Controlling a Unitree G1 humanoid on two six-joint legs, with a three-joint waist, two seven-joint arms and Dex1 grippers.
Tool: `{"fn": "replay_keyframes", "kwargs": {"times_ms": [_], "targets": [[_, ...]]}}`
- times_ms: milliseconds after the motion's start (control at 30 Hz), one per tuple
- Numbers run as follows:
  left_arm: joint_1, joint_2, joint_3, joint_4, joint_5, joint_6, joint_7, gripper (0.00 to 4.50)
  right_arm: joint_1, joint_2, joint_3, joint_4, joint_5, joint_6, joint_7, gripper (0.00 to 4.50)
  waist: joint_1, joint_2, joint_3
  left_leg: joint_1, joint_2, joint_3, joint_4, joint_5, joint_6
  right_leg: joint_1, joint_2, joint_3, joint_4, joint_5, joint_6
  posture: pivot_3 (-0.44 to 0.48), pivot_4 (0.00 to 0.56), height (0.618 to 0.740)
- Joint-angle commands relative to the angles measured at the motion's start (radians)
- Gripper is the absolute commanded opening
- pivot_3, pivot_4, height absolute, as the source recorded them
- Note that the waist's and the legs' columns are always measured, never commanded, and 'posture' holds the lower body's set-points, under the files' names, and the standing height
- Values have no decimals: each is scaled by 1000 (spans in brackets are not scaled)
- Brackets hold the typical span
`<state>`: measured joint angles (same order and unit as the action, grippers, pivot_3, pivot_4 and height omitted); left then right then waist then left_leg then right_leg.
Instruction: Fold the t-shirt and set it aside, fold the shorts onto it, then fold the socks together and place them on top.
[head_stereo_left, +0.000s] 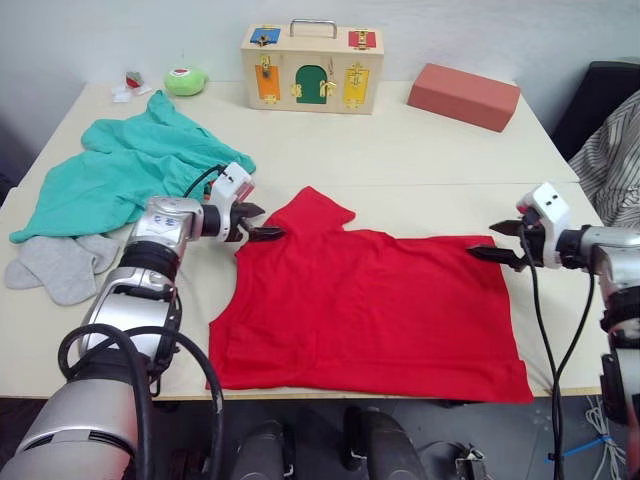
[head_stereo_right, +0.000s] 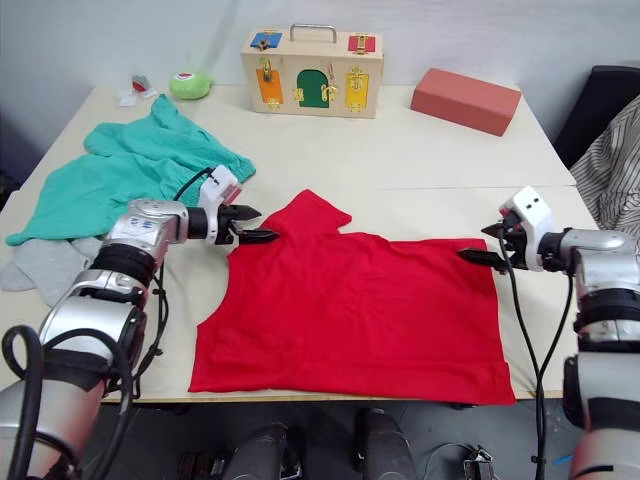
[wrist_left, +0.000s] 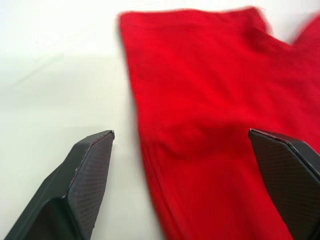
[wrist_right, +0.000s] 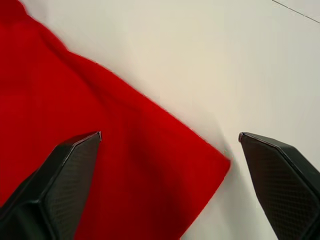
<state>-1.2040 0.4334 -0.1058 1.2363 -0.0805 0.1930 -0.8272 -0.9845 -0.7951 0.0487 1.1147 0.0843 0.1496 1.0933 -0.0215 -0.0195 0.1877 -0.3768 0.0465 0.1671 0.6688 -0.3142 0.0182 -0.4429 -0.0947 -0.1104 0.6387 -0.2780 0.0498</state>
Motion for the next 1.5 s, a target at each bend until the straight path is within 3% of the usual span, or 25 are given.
{"fn": "replay_keyframes", "kwargs": {"times_ms": [33, 333, 367, 500, 800, 833, 1267, 1367, 1500], "targets": [[-43, -14, 37, 49, 27, -20, 77, 4500, -67, -3, -10, 86, -43, -36, -40, 4485, -7, 0, 0, 0, 0, 0, 0, 0, 0, 0, 0, 0, 1, 0, 0, 0, 150, 740], [-59, -38, 87, 99, 74, 1, 175, 4500, -131, 26, -8, 169, -114, -11, 2, 4485, -16, 0, 0, 1, 1, 4, 1, 0, -1, -2, 0, 3, 5, 0, 0, 0, 150, 740], [-55, -40, 94, 99, 73, -4, 167, 4115, -131, 30, -12, 169, -113, -13, 14, 4316, -16, 0, 0, 1, 0, 4, 1, 0, -1, -2, 0, 4, 6, 0, 0, 0, 150, 740], [-40, -45, 105, 101, 89, -4, 157, 3059, -124, 41, -26, 171, -116, -35, -9, 3226, -16, 0, 0, 2, 0, 4, 1, 0, -1, -2, 0, 4, 6, 0, 0, 0, 150, 740], [-25, -44, 161, 98, 82, -39, 169, 154, -102, 41, -67, 171, -104, -98, -29, 47, -15, 0, 0, 1, 0, 4, 1, 0, -1, -2, 0, 4, 6, 0, 0, 0, 150, 740], [-24, -38, 170, 96, 78, -49, 166, 29, -100, 40, -84, 167, -88, -106, -10, 3, -16, 0, 0, 1, 0, 4, 1, 0, -1, -2, 0, 4, 6, 0, 0, 0, 150, 740], [-4, 33, 287, 67, 15, -132, 32, 29, -11, -5, -201, 104, 1, -189, 149, 3, -16, 0, 0, 2, 0, 5, 1, 0, -1, -2, 0, 4, 6, 0, 0, 0, 150, 740], [10, 45, 267, 53, 33, -151, -40, 29, 21, -20, -217, 72, 23, -187, 189, 3, -16, 0, 0, 2, 0, 5, 2, 0, -1, -2, 0, 4, 6, 0, 0, 0, 150, 740], [27, 46, 246, 51, 61, -151, 4, 195, 69, -20, -223, 41, 32, -193, 198, 0, -16, 0, 0, 2, 0, 5, 2, 0, -1, -2, 1, 4, 7, 0, 0, 0, 150, 740]]}}
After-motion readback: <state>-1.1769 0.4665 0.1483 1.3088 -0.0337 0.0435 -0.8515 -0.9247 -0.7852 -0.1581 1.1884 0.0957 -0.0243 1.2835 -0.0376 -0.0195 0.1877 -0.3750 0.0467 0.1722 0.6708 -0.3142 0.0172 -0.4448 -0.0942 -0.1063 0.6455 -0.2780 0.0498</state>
